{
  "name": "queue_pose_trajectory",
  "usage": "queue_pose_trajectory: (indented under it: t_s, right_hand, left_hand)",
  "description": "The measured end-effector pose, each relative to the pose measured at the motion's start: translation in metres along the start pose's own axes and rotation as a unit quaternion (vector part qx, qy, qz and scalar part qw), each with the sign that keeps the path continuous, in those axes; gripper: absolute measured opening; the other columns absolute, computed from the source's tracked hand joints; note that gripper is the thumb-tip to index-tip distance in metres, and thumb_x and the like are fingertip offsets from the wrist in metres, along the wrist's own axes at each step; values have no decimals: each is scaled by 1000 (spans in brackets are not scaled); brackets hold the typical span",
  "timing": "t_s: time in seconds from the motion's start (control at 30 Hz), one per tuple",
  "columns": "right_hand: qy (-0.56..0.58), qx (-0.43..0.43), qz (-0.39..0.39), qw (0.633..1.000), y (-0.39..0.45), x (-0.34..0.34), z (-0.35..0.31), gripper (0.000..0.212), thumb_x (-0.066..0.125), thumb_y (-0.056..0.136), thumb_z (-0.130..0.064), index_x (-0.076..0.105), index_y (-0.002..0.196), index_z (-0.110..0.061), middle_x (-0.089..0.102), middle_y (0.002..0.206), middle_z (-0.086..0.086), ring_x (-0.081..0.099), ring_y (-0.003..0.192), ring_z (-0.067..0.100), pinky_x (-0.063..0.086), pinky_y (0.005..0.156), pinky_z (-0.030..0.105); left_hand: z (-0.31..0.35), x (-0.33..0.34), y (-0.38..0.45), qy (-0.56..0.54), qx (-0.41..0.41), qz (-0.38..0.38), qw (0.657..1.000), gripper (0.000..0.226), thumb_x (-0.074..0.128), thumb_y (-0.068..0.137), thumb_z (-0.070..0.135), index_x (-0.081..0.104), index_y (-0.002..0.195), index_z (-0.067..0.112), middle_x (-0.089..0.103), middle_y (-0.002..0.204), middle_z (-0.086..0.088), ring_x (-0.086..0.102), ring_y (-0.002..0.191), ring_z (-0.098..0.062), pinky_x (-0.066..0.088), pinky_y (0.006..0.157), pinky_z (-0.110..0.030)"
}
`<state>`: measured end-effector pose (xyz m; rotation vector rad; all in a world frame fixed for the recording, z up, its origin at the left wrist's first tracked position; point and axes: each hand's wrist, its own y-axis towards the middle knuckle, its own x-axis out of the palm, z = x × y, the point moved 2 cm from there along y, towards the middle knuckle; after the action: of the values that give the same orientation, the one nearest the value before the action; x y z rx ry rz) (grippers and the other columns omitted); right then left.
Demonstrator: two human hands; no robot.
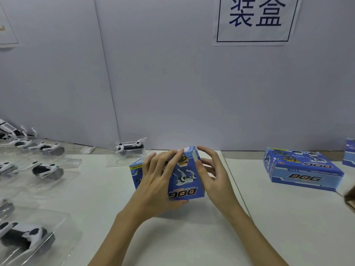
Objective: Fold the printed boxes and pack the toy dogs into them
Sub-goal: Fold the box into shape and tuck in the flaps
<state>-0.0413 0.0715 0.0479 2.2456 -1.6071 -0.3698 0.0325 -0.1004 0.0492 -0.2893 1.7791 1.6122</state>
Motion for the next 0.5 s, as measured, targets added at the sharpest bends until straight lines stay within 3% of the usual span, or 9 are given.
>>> queue_pose_trajectory:
  t_s: [0.07,0.27,0.4,0.5]
  right_hand:
    - [2,-3,-5,1000,-1,1,0,48,58,94,-40,55,142,-37,69,124,0,71,109,8,62,67,27]
    - [5,-1,-8,1000,-2,3,3,51,54,93,-42,52,144,-40,67,129,7,72,110,22,65,71,33]
    - [10,-2,-2,1000,-2,1,4,50,53,94,-42,54,144,-38,69,128,6,73,109,20,64,69,31]
    - [9,-2,-1,1000,-2,2,5,53,54,93,-40,54,146,-33,68,130,6,72,111,21,66,73,37]
  left_hand:
    - [1,-1,1,-1,-4,-4,1000,119,85,63,64,27,157,20,33,152,1,28,141,-19,35,116,-60]
    - [0,1,0,5,-16,-13,1000,117,82,63,66,27,157,24,32,153,0,31,139,-23,40,111,-63]
    - [-2,4,-1,14,-18,-14,1000,115,78,64,70,24,157,30,31,155,1,32,139,-25,38,113,-57]
    - [-2,4,-2,24,-13,-9,1000,114,75,65,72,23,157,33,32,155,0,32,139,-26,34,113,-54]
